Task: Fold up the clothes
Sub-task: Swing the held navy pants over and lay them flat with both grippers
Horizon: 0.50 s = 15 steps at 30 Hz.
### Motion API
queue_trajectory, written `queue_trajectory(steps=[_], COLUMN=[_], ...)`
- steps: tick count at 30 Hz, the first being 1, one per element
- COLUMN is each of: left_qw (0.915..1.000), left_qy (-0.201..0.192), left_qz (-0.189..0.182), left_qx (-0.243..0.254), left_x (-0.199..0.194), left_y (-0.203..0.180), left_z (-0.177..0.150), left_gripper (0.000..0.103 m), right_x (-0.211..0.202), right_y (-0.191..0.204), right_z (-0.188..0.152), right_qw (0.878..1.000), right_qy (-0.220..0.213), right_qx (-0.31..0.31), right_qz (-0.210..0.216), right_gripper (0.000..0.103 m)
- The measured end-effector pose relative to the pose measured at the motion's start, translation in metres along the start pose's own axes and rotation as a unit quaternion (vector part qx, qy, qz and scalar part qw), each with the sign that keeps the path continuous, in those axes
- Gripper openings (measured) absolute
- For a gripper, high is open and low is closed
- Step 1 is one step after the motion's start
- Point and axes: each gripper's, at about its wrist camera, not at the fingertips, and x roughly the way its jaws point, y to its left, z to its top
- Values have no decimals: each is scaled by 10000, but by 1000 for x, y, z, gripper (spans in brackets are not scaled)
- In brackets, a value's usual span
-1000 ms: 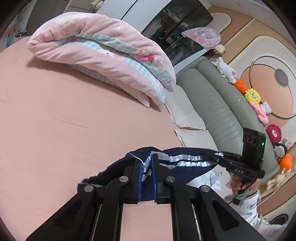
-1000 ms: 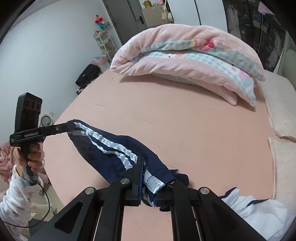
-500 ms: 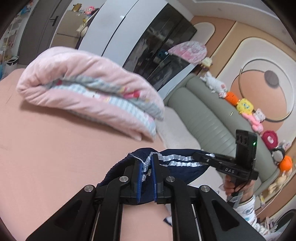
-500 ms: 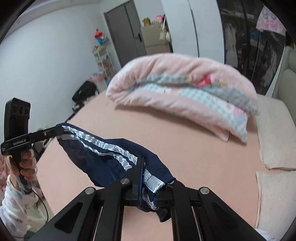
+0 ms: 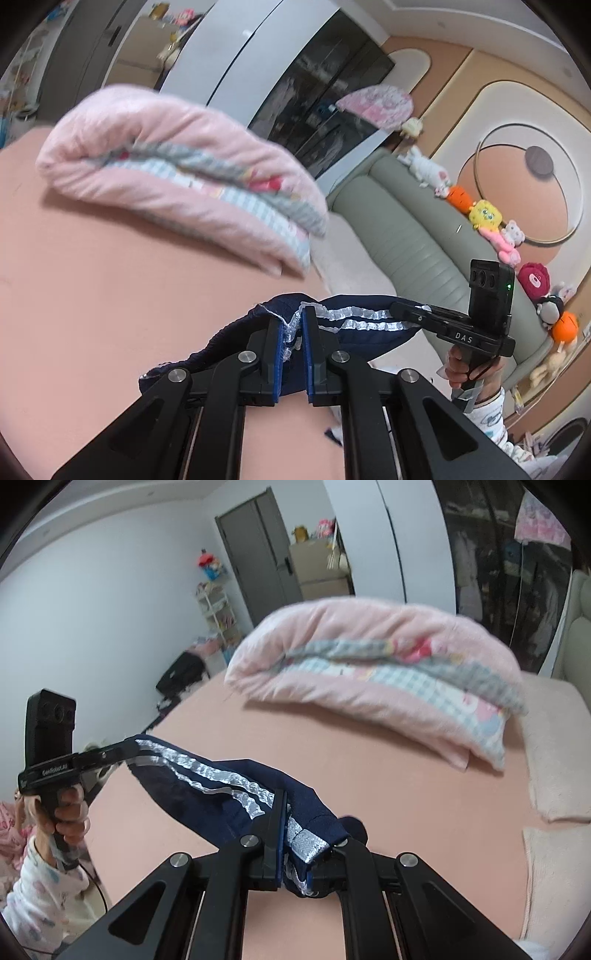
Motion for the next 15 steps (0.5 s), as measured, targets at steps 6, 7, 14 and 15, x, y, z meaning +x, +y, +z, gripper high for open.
queue_trajectory(steps=[6,7,14,15], left_qw=[9995,9995,9973,9966], left_qy=[225,241,448,495], left_qz=[-86,-91,-219,-223], left_qx=[-179,-196,-547,-614], left_x=[-6,-8,-18,-19], left_y=[7,7,13,15], left_z=[-49,-59,-125,-135], left_gripper=[7,7,7,8], right_x=[11,14,25,24], right_y=[4,3,6,7], right_z=[-53,-63,-127,-135], right_qw=[9985,9980,9912,9902], right_qy=[439,510,1048,1100], right_qx=[178,227,553,595], right_qz=[261,313,591,618], right_gripper=[6,6,6,6])
